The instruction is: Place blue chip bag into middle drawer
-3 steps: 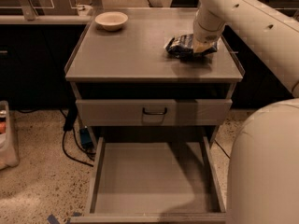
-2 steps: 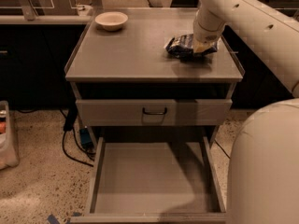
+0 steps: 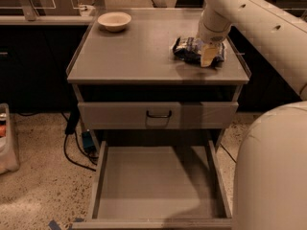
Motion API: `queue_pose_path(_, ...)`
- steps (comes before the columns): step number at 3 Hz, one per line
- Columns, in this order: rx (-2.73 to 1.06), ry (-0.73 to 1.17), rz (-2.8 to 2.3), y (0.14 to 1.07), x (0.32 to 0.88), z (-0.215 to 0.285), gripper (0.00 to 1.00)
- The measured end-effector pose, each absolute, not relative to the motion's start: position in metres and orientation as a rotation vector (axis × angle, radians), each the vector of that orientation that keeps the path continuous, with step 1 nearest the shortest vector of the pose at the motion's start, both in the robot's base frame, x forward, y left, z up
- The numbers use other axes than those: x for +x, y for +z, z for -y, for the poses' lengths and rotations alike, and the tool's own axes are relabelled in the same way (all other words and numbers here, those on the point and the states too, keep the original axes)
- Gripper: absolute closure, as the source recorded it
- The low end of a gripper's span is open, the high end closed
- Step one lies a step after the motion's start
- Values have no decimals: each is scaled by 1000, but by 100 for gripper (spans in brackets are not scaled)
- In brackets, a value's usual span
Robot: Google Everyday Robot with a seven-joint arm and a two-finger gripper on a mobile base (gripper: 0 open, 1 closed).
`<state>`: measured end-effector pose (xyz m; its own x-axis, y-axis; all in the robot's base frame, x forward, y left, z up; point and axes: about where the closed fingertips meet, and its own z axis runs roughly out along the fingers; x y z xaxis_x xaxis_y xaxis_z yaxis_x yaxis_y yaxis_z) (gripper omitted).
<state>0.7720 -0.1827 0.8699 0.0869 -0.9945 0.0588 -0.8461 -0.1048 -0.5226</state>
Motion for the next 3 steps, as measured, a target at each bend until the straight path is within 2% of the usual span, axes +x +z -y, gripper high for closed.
queue_pose_path(1, -2018, -578, -1818, 870, 772, 183, 0)
queue_pose_path(3, -2089, -528, -1876, 856, 781, 189, 0)
